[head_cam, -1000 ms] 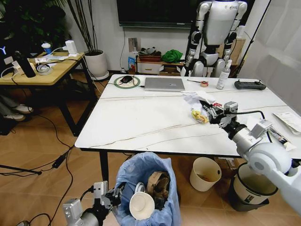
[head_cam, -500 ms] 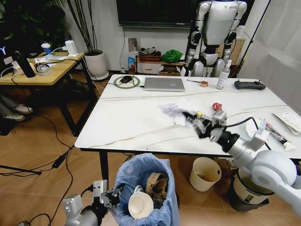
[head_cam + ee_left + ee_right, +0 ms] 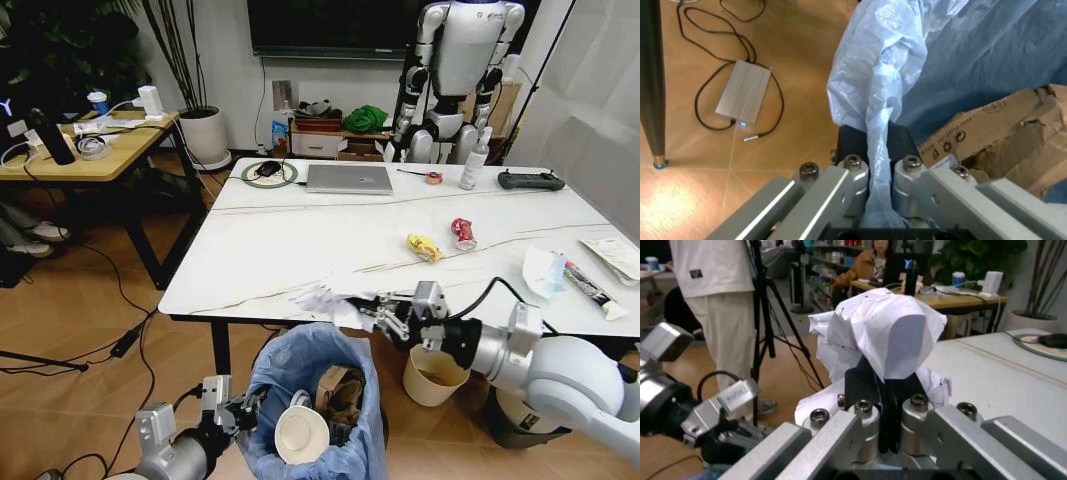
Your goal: Pick up the trash bin and place the trash from the table into it.
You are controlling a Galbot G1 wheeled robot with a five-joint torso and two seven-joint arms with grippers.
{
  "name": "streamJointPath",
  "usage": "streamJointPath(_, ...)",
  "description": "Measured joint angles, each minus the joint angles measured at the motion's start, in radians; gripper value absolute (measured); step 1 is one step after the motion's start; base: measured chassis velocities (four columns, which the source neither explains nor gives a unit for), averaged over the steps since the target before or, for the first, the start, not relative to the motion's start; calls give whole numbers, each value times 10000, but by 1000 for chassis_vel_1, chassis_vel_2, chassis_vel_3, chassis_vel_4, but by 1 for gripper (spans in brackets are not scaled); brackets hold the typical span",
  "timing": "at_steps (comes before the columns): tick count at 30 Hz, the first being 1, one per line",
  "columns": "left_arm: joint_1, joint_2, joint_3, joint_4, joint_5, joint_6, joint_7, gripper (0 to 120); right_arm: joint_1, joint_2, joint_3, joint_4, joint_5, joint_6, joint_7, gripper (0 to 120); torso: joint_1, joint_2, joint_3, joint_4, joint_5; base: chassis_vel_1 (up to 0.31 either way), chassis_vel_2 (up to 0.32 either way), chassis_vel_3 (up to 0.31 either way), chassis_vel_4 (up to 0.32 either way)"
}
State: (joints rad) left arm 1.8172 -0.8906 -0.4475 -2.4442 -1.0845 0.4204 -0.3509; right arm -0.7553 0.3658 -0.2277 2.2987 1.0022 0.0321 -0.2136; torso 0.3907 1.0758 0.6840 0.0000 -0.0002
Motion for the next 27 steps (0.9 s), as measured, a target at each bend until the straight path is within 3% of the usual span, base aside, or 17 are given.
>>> streamJointPath(3, 15, -11, -44, 1, -41, 28, 0, 0, 987, 462, -1022, -101, 63, -119, 84, 0, 0, 0, 0, 2, 1, 0, 0, 0, 0)
streamJointPath(8, 19, -25, -116, 6, -73, 55, -10, 0, 1440, 758, -1715, -313, 66, -306, 86, 0, 0, 0, 0, 1, 2, 0, 0, 0, 0)
streamJointPath(15, 19, -32, -200, 6, -96, 105, -76, 0, 1783, 783, -2246, -441, 63, -966, 244, 0, 0, 0, 0, 0, 3, 0, 0, 0, 0)
streamJointPath(18, -1, -98, -211, 18, -97, 136, -123, 0, 2375, 524, -2870, 20, 676, -1981, 1392, 0, 0, 0, 0, -3, 1, 0, 0, 0, 0)
streamJointPath(23, -51, -179, -208, 104, -89, 151, -230, 0, 3376, 630, -3548, 480, 1719, -2603, 2166, 0, -1, 0, 0, 1, 1, 0, 0, 0, 0)
streamJointPath(27, -67, -209, -220, 113, -88, 159, -263, 0, 3520, 614, -3675, 697, 1688, -2775, 2120, 0, -1, 0, 0, 2, 0, 0, 0, 0, 0)
